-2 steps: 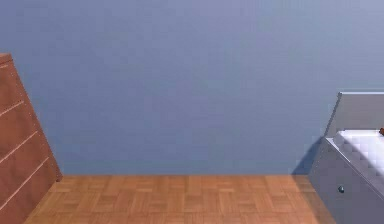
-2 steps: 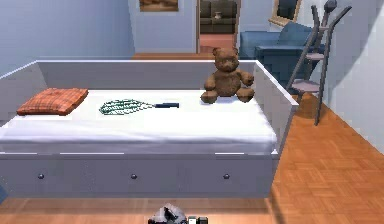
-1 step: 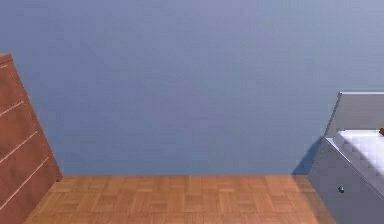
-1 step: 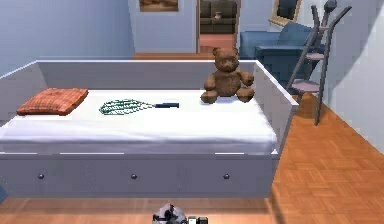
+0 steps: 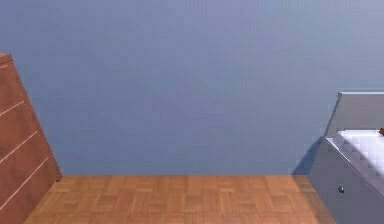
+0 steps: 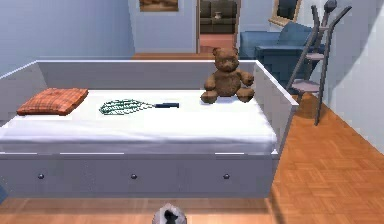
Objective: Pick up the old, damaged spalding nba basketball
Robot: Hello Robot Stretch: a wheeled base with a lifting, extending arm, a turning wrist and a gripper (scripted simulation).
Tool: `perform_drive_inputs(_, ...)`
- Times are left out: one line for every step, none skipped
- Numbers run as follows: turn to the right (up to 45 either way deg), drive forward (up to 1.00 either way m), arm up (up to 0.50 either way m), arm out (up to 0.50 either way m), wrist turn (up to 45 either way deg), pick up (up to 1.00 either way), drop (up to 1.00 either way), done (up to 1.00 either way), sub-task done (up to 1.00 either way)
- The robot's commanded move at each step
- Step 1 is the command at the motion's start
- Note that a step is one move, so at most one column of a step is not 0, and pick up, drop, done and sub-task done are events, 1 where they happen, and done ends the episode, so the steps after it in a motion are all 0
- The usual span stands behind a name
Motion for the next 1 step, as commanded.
perform_drive_inputs(0.0, 0.00, 0.00, 0.00, 0.0, 1.00, 0.00, 0.00, 0.00)
